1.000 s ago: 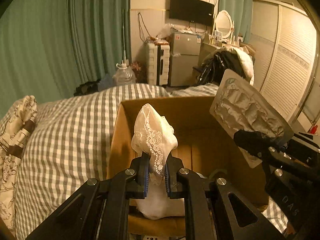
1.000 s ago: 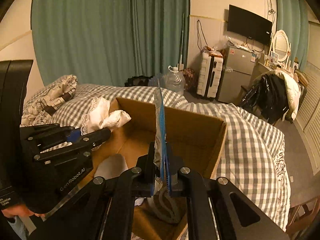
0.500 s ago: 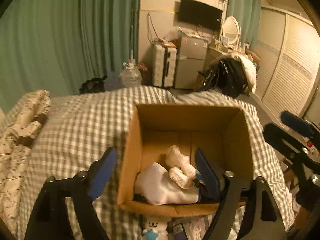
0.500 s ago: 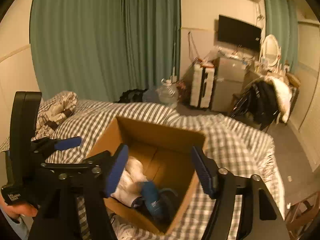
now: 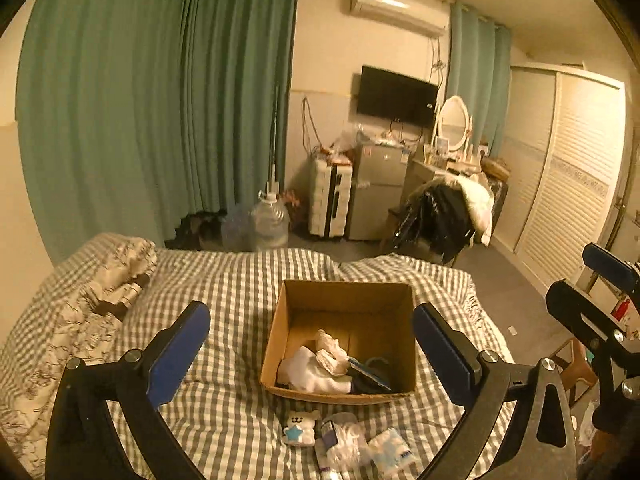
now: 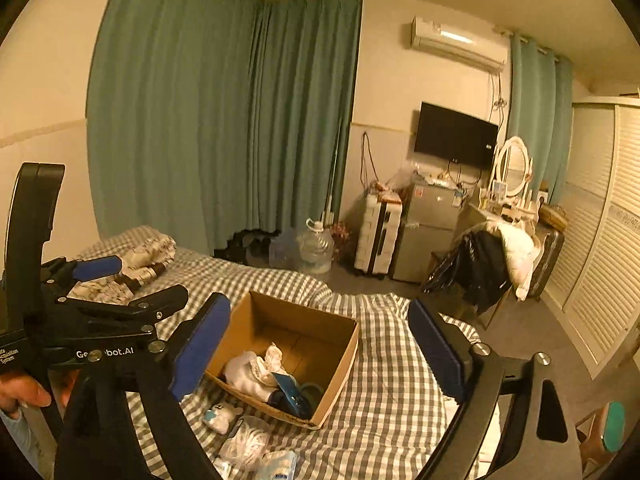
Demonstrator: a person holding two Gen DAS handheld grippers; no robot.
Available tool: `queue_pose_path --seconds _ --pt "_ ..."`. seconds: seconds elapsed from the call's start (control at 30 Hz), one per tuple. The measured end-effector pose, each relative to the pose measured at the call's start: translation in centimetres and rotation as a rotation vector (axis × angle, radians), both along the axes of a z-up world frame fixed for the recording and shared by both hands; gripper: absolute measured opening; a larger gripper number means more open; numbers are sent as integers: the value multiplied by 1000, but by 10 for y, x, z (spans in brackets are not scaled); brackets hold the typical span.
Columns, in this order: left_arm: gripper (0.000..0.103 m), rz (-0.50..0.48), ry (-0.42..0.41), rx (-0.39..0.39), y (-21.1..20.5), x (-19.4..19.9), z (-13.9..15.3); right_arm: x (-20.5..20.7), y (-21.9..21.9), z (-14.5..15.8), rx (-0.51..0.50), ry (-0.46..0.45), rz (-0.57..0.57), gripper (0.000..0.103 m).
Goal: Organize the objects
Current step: 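Withdraw both tools from the box toward the remaining items, then grasp the white tube with the left tool while the right tool grasps the tissue pack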
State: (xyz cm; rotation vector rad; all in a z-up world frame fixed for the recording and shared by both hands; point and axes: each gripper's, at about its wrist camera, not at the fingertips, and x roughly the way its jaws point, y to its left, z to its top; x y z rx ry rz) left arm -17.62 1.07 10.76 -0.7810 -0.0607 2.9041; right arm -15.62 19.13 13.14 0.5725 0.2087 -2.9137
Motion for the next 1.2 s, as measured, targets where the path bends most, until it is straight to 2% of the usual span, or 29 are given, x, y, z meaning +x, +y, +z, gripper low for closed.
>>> queue_pose_path --seconds 0.13,0.3,0.43,0.63,0.7,0.8,0.93,0.97,1.03,1.1,1.2 --pt "103 24 28 -25 -1 31 6 32 0 13 24 20 1 98" --pt "103 68 11 -79 -3 58 -19 60 4 -3 37 9 6 103" --pt "103 120 -11 -91 -4 73 -58 67 6 -41 44 -25 9 103" --pt "103 186 -55 -88 -1 72 -116 56 8 -122 69 -145 -17 103" --pt "103 188 -90 -113 2 63 -137 47 10 -148 62 -214 -5 103" --pt "103 179 -133 -137 8 55 -162 39 13 -178 72 -269 -24 103" --pt "102 140 -222 -170 19 44 -201 26 20 -201 54 -319 -41 103" --pt "100 126 -248 -177 23 41 -211 23 22 -206 51 -332 -49 103" --pt "89 91 -306 -185 29 35 -231 19 26 -214 45 -351 -59 103" --pt "68 48 -373 -183 36 27 -250 16 28 -219 35 -365 -65 103" --pt "53 -9 -453 -164 44 18 -274 14 32 -225 18 -385 -65 103"
